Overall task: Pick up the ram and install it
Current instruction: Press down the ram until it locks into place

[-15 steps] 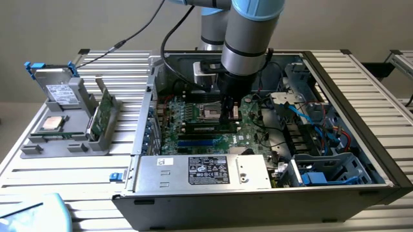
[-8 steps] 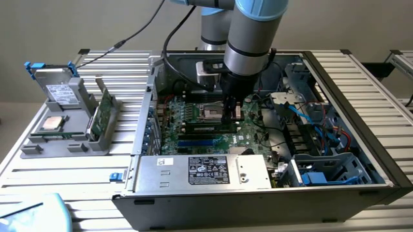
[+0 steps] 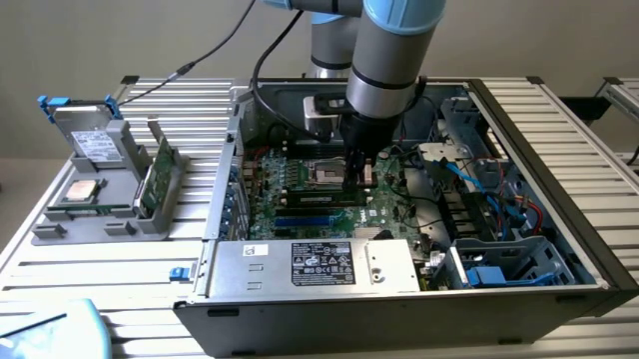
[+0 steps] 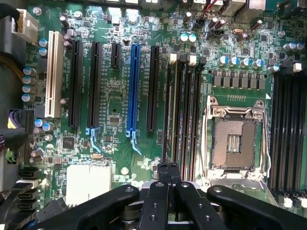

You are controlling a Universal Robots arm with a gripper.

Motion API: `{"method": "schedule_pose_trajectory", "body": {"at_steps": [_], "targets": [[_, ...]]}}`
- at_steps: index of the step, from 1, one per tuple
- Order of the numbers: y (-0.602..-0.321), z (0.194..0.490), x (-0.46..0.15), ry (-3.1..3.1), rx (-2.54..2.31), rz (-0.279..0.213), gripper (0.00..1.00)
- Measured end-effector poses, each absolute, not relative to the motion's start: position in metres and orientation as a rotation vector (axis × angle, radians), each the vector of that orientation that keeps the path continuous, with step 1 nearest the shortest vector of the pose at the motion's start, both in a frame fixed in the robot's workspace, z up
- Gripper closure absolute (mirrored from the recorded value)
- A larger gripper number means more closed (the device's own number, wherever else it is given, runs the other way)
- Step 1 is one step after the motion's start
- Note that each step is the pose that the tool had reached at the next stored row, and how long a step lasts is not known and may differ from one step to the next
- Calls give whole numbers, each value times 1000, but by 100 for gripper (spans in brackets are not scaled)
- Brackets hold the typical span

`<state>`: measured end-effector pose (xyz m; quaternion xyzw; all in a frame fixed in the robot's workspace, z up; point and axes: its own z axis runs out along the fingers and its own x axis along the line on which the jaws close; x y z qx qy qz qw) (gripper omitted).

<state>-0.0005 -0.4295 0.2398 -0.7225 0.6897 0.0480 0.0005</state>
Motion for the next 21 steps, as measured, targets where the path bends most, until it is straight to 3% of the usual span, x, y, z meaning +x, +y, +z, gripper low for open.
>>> {"method": "schedule_pose_trajectory", "body": {"at_steps": [21], "targets": [[-428, 240, -1, 2181, -2253, 149, 89]]}}
